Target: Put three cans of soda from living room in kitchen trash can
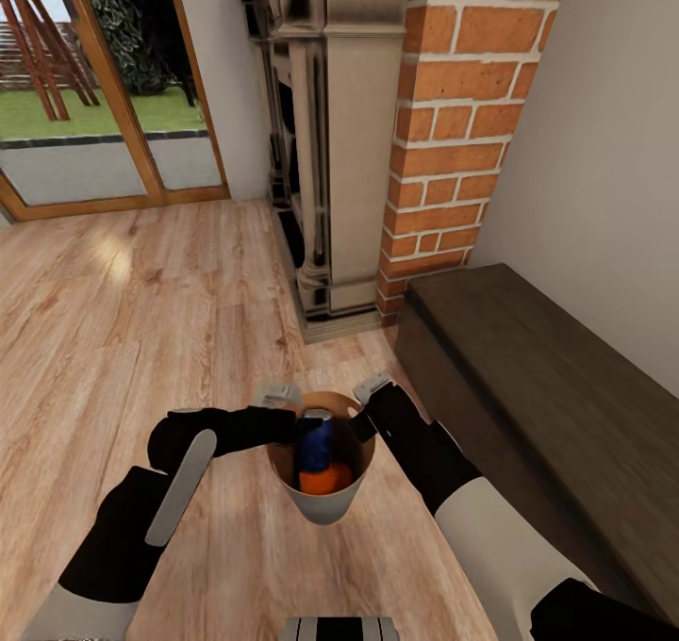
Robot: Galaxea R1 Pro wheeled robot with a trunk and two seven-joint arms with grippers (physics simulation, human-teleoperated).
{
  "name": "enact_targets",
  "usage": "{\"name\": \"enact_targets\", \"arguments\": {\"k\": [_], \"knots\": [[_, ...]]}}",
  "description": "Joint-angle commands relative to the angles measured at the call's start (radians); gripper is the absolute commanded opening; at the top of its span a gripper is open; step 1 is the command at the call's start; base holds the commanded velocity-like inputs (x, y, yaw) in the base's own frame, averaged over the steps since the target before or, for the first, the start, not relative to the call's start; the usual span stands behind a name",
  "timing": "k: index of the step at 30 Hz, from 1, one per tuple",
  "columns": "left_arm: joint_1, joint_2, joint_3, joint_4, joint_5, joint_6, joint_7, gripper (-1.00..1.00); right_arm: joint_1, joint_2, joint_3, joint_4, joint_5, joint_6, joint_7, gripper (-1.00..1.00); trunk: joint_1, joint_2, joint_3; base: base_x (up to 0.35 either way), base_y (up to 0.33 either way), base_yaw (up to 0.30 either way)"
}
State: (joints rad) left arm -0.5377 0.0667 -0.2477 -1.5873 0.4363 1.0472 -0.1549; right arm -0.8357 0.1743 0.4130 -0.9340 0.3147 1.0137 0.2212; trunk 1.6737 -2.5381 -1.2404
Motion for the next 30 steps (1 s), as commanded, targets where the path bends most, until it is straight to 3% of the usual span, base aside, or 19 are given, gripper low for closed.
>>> {"name": "enact_targets", "arguments": {"k": [1, 4, 8, 10, 13, 15, 19, 25, 27, 28, 30], "knots": [[-0.012, 0.003, 0.002, -0.003, 0.0, 0.0, -0.001, 1.0, 0.0, 0.0, 0.0, 0.0, -0.017, 0.002, 0.006, -1.0, 0.0, 0.0, 0.0, 0.0, 0.0, 0.0], [-0.025, 0.016, 0.01, -0.005, 0.0, 0.0, -0.002, 1.0, 0.0, 0.0, 0.0, 0.0, -0.016, 0.002, 0.006, -1.0, 0.0, 0.0, 0.0, 0.0, 0.0, 0.0], [-0.053, 0.039, 0.08, -0.006, 0.002, 0.0, -0.011, 1.0, 0.0, 0.0, 0.0, 0.0, -0.016, 0.002, 0.006, -1.0, 0.0, 0.0, 0.0, 0.0, 0.0, 0.0], [-0.059, 0.063, 0.118, -0.006, 0.002, 0.0, -0.033, 1.0, 0.0, 0.0, 0.0, 0.0, -0.016, 0.003, 0.006, -1.0, 0.0, 0.0, 0.0, 0.0, 0.0, 0.0], [-0.064, 0.127, 0.173, -0.006, 0.003, 0.0, -0.091, 1.0, 0.0, 0.0, 0.0, 0.0, -0.016, 0.003, 0.006, -1.0, 0.0, 0.0, 0.0, 0.0, 0.0, 0.0], [-0.063, 0.139, 0.198, -0.006, 0.003, 0.0, -0.107, 1.0, 0.0, 0.0, 0.0, 0.0, -0.016, 0.003, 0.004, -1.0, 0.0, 0.0, 0.0, 0.0, 0.0, 0.0], [-0.06, 0.156, 0.286, -0.007, 0.004, 0.0, -0.158, 1.0, 0.0, 0.0, 0.0, 0.0, -0.016, 0.003, -0.005, -1.0, 0.0, 0.0, 0.0, 0.0, 0.0, 0.0], [-0.053, 0.161, 0.309, -0.005, -0.006, -0.007, -0.175, 1.0, 0.001, 0.0, 0.0, 0.0, -0.017, 0.003, -0.007, -1.0, 0.0, 0.0, 0.0, 0.0, 0.0, 0.0], [-0.047, 0.175, 0.31, -0.002, -0.031, -0.084, -0.177, 1.0, 0.001, 0.0, -0.001, 0.0, -0.017, 0.004, -0.008, -1.0, 0.0, 0.0, 0.0, 0.0, 0.0, 0.0], [-0.032, 0.182, 0.31, -0.001, -0.05, -0.147, -0.177, 1.0, 0.001, 0.0, -0.001, 0.0, -0.017, 0.004, -0.008, -1.0, 0.0, 0.0, 0.0, 0.0, 0.0, 0.0], [0.007, 0.186, 0.31, 0.002, -0.06, -0.209, -0.177, 1.0, 0.001, 0.0, -0.002, 0.0, -0.016, 0.004, -0.008, -1.0, 0.0, 0.0, 0.0, 0.0, 0.0, 0.0]]}}
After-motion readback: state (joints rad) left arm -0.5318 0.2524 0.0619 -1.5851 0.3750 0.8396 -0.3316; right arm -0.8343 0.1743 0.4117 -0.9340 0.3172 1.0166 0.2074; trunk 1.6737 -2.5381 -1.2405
